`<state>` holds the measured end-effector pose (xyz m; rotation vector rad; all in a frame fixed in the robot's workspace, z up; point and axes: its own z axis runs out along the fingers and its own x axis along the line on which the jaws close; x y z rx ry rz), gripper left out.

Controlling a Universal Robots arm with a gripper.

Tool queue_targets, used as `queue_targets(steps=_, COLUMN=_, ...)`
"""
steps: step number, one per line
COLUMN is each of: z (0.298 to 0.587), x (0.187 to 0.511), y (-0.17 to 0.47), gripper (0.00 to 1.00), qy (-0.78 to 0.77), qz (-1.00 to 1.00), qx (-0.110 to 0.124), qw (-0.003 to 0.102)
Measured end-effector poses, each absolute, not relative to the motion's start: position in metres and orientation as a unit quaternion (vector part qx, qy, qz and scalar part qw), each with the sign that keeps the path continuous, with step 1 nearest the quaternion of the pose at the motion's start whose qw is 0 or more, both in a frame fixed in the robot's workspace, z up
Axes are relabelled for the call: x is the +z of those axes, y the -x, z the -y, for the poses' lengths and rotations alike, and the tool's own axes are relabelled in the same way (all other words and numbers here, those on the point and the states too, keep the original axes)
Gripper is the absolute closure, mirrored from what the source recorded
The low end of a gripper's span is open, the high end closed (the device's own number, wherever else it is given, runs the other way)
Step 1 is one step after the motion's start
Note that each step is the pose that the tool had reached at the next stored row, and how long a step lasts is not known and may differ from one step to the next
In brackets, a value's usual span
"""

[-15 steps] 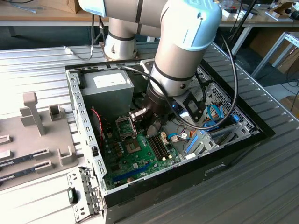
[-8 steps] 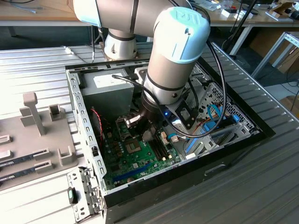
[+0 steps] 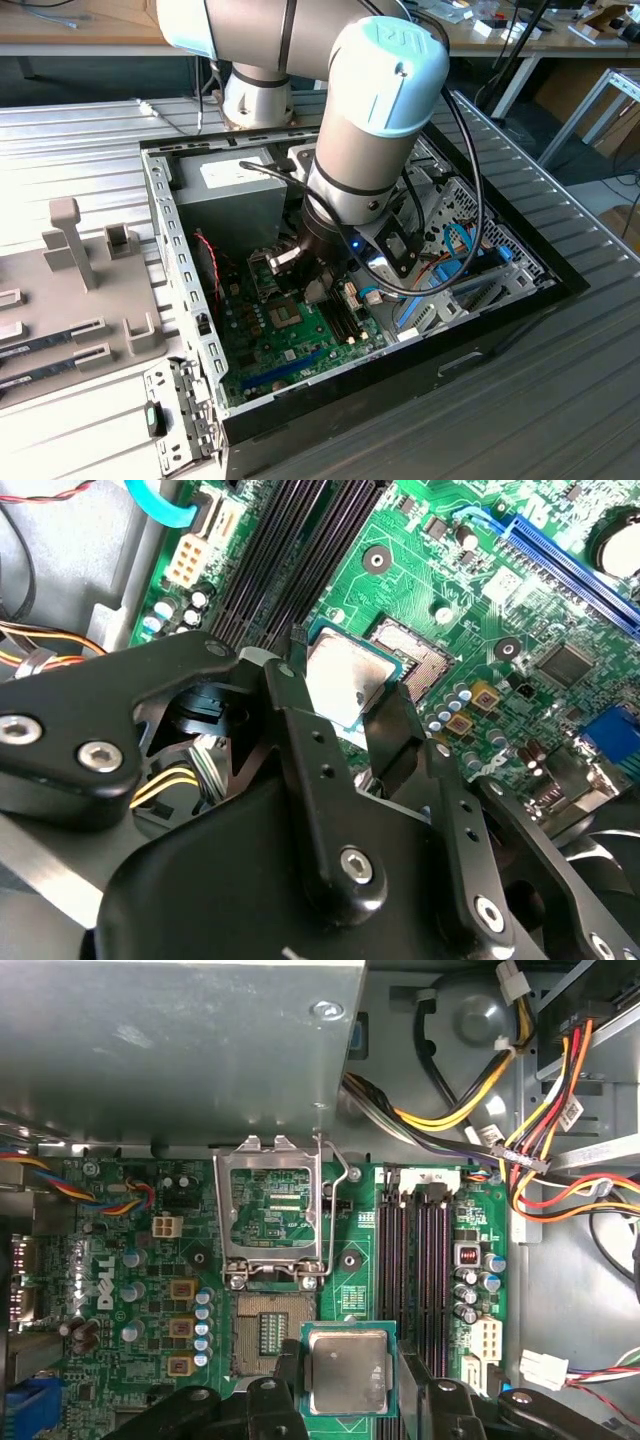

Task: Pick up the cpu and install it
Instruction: 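Place the cpu into insertion slot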

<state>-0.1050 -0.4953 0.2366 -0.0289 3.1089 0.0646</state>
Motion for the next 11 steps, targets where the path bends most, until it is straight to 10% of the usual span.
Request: queue_targets(steps=11, z=0.4954, x=0.2356, y=0.1102, gripper=0.53, qy=0.009, qz=-1.000, qx=0.021, qw=0.016)
